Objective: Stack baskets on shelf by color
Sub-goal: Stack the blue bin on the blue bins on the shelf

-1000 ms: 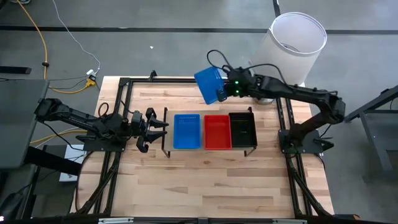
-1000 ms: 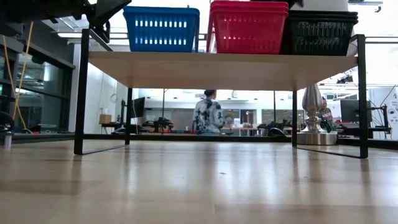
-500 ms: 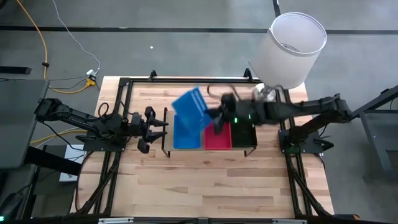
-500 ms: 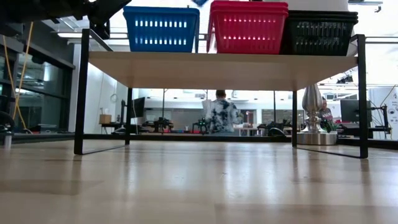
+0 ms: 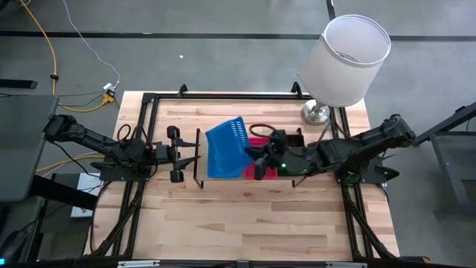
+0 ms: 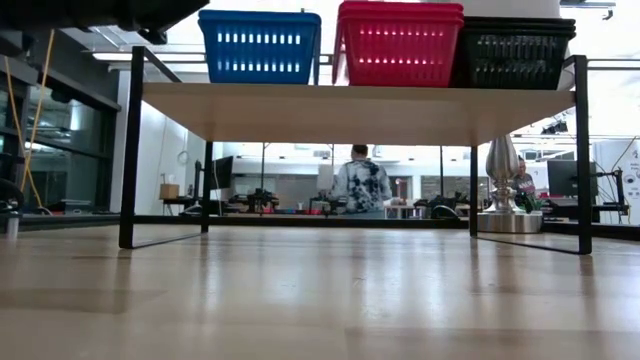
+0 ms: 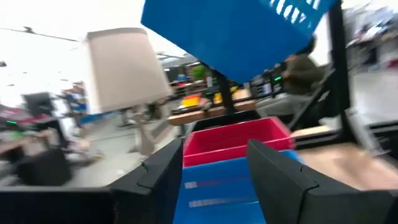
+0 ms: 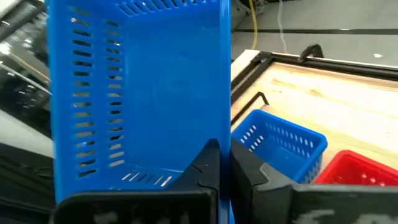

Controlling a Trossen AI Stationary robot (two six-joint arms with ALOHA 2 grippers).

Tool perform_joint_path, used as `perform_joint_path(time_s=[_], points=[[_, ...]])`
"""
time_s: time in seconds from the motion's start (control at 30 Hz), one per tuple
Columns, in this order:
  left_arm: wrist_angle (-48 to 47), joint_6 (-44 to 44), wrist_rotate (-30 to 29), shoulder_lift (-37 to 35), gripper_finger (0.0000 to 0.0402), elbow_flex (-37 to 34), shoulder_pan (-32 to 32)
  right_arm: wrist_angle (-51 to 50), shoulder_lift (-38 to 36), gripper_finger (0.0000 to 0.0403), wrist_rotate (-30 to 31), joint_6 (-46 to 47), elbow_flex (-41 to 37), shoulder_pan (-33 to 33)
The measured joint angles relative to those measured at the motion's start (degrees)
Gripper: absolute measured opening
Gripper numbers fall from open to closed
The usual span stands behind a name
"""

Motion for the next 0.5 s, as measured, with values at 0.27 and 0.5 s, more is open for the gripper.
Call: perform_joint_path(time_s=[0.27, 0.5], points=[[0.0, 8.9, -12.3, 0.0, 0.0168, 0.0, -3.5, -25.6, 13.0, 0.0000, 1.5, 4.3, 21.9, -0.2], [0.1, 16.2, -20.8, 0.0, 0.0168, 0.0, -6.8, -43.8, 23.3, 0.0000, 2.7, 11.8, 37.7, -0.3]])
